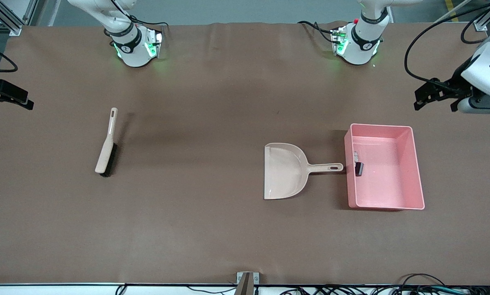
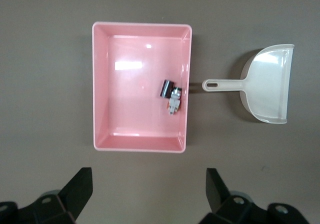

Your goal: Clean e-waste and dump in bin

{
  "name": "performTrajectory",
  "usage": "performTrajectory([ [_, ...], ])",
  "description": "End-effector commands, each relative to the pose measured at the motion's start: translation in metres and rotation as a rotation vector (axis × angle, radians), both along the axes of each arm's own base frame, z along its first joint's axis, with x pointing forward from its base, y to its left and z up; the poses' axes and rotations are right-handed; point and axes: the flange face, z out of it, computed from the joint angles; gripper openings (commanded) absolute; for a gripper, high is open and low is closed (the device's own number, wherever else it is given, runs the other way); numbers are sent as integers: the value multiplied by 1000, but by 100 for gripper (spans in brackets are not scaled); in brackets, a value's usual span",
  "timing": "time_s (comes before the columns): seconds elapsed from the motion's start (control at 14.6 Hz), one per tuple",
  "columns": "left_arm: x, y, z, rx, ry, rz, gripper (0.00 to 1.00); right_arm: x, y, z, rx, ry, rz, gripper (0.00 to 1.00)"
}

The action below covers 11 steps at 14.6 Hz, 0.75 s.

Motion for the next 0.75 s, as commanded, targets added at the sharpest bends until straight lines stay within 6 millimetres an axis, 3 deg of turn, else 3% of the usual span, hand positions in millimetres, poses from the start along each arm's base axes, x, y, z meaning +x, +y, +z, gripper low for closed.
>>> performTrajectory([
  [0.0,-25,-3,9,3,16,44,100,-1,0,-2,12,1,-11,100],
  [0.68,-27,3,14,82,-1,19,100,-2,-3,2,12,-6,0,100],
])
